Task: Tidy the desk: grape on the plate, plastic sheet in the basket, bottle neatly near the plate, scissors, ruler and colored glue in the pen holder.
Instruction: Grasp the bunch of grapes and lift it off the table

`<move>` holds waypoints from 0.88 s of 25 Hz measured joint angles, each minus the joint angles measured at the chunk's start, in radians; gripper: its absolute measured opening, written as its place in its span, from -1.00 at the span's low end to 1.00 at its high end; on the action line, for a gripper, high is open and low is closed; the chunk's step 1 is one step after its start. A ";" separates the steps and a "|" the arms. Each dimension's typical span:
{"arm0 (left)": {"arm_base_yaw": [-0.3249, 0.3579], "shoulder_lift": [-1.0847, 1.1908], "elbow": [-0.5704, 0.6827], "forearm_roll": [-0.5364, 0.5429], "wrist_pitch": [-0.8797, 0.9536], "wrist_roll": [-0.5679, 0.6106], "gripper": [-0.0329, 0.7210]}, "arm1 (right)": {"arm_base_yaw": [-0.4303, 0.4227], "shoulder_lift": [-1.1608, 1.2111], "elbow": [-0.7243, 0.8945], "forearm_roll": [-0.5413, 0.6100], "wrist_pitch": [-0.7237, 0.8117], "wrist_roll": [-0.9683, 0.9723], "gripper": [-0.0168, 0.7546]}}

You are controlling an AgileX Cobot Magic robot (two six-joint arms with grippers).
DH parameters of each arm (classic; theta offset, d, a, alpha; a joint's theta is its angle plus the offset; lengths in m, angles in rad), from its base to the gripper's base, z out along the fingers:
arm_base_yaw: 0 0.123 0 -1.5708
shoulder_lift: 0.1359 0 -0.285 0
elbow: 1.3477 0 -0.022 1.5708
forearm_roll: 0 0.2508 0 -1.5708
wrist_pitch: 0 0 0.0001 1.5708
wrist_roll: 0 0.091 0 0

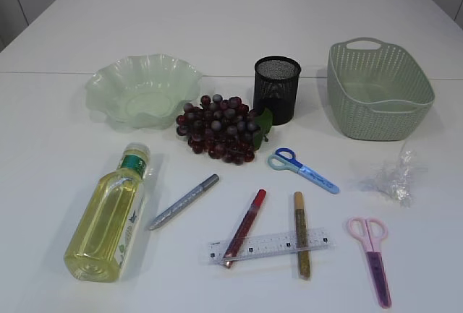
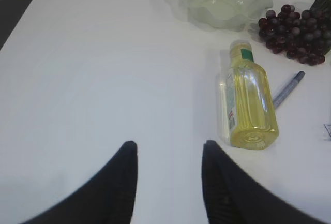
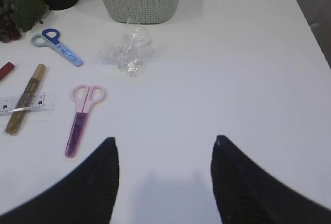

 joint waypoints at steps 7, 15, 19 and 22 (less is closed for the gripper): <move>0.000 0.000 0.000 0.000 0.000 0.000 -0.10 | 0.000 0.000 0.000 0.000 0.000 0.000 0.21; 0.000 0.000 0.000 0.000 0.000 0.000 -0.10 | 0.000 0.000 0.000 0.000 0.000 0.000 0.21; 0.000 0.000 0.000 -0.007 0.000 0.000 -0.10 | 0.000 0.000 0.000 0.000 0.000 0.000 0.21; 0.000 0.000 0.000 -0.011 0.000 0.000 -0.10 | 0.000 0.000 0.000 0.000 0.000 0.000 0.21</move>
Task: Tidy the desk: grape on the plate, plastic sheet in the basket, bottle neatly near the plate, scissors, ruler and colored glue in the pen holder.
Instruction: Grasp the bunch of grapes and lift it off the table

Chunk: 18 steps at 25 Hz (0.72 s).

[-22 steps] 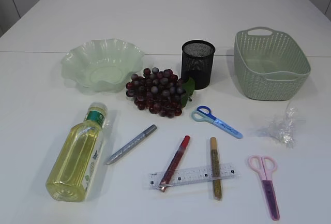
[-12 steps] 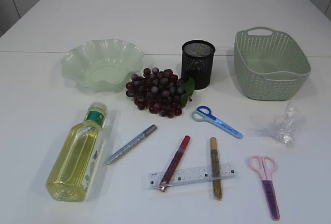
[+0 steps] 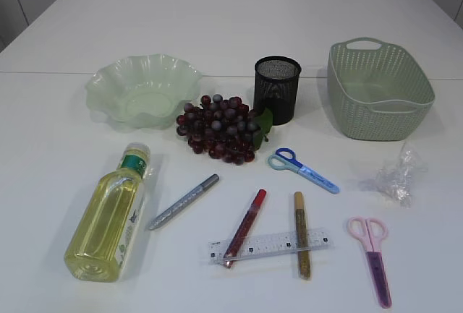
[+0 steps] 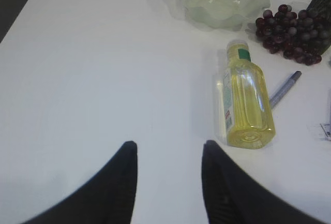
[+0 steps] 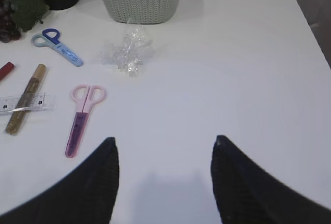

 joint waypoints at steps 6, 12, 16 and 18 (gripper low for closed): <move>0.000 0.000 0.000 -0.002 0.000 0.000 -0.10 | 0.000 0.000 0.000 0.000 0.000 0.000 0.21; 0.000 0.000 0.000 -0.002 0.000 0.000 -0.10 | 0.000 0.000 0.000 0.000 0.000 0.000 0.21; 0.000 0.000 0.000 -0.008 0.000 0.000 -0.10 | 0.000 0.000 0.000 0.000 0.000 0.000 0.21; 0.000 0.000 0.000 -0.010 0.000 0.000 -0.10 | 0.000 0.000 0.000 0.000 0.000 0.000 0.21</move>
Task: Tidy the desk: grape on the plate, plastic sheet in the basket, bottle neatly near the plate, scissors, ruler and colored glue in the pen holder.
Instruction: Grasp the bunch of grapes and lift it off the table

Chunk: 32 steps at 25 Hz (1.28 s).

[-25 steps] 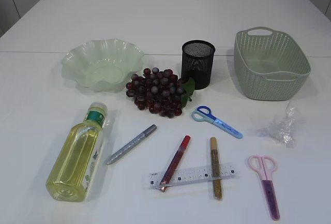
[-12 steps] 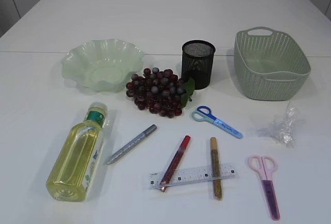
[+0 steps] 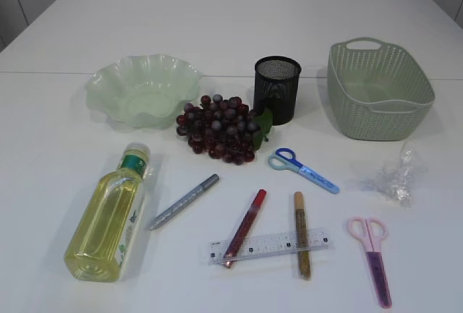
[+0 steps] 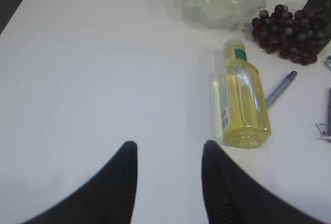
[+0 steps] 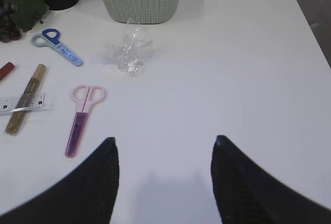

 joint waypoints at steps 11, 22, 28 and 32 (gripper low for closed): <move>0.000 0.009 -0.029 -0.129 -0.037 0.002 -0.10 | 0.000 0.000 -0.045 0.000 -0.026 0.058 0.21; 0.000 0.337 -0.157 -0.149 -0.112 0.005 -0.10 | 0.000 0.060 -0.065 0.008 -0.043 0.108 0.21; 0.000 0.543 -0.167 -0.158 -0.297 0.004 -0.10 | 0.000 0.253 -0.149 0.017 -0.061 0.113 0.21; 0.000 0.707 -0.167 -0.189 -0.379 0.004 -0.10 | 0.000 0.419 -0.246 0.017 -0.066 0.113 0.21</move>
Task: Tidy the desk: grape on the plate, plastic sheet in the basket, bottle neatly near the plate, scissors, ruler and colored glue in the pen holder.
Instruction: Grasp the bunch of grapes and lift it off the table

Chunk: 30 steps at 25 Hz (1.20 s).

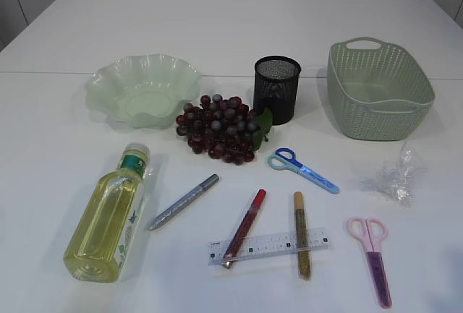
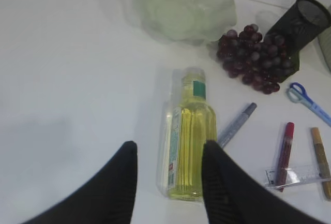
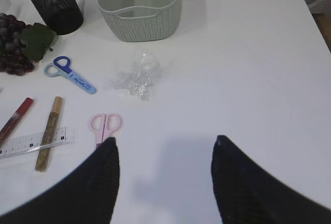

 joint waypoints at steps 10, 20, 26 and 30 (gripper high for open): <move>0.000 0.492 -0.234 -0.016 0.008 0.006 -0.10 | 0.000 0.333 -0.102 0.000 -0.005 0.060 0.21; -0.226 0.828 -0.628 0.004 0.018 0.069 -0.10 | 0.000 0.485 -0.114 -0.061 -0.035 0.067 0.21; -0.307 1.046 -0.841 0.015 0.031 -0.006 -0.10 | 0.000 0.497 -0.114 -0.118 -0.048 0.050 0.21; -0.329 1.166 -0.940 0.015 0.024 -0.092 -0.10 | 0.000 0.497 -0.114 -0.134 -0.048 0.048 0.21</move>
